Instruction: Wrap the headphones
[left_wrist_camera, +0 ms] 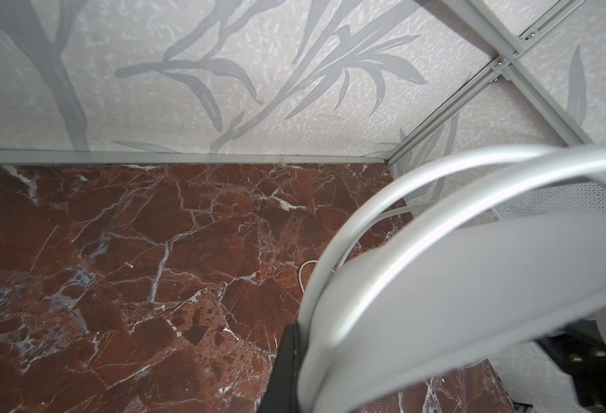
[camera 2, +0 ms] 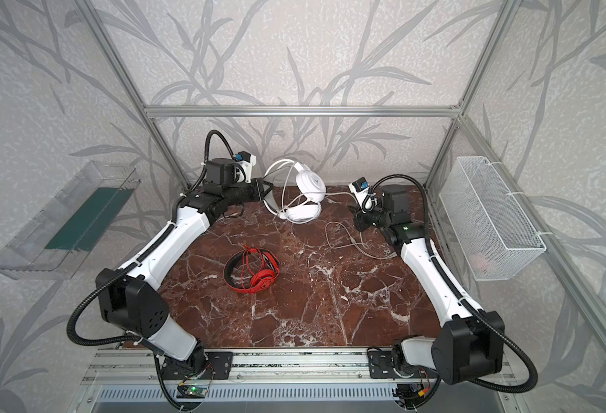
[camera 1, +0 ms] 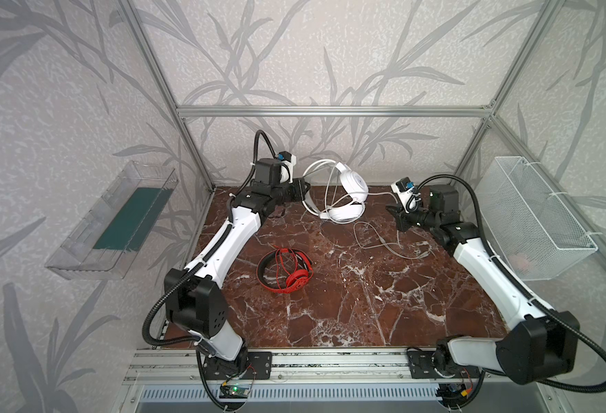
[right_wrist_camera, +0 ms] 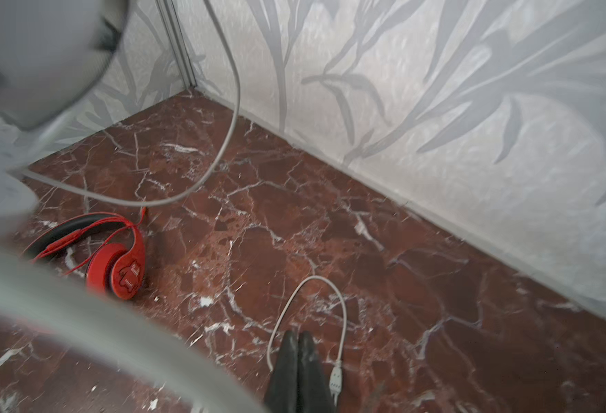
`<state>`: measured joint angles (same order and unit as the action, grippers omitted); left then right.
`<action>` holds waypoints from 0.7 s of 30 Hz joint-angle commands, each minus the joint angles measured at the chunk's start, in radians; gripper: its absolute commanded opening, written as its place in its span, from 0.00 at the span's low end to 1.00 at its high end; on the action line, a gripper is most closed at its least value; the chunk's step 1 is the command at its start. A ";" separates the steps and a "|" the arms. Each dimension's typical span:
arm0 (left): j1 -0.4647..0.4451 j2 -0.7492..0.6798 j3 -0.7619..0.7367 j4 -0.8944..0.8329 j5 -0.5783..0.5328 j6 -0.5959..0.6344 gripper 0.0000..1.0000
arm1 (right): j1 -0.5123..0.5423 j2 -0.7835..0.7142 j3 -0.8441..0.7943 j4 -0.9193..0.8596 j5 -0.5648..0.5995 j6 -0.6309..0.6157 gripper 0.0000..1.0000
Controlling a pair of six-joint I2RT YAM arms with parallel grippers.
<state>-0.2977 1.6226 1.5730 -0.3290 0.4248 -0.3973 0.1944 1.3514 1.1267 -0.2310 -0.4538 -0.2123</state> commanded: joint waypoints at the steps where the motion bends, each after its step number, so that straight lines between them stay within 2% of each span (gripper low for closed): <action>1: 0.003 -0.034 0.071 0.028 0.078 -0.036 0.00 | -0.003 0.058 0.004 0.015 -0.111 0.086 0.00; 8: 0.005 -0.029 0.041 -0.005 0.001 -0.009 0.00 | 0.007 0.028 0.030 0.071 -0.248 0.026 0.00; 21: -0.003 0.054 0.044 -0.117 -0.066 0.058 0.00 | 0.070 0.021 0.301 -0.203 -0.367 -0.154 0.00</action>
<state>-0.2974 1.6714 1.6001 -0.4381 0.3706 -0.3504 0.2562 1.3853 1.3659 -0.3515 -0.7567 -0.3122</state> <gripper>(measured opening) 0.049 0.051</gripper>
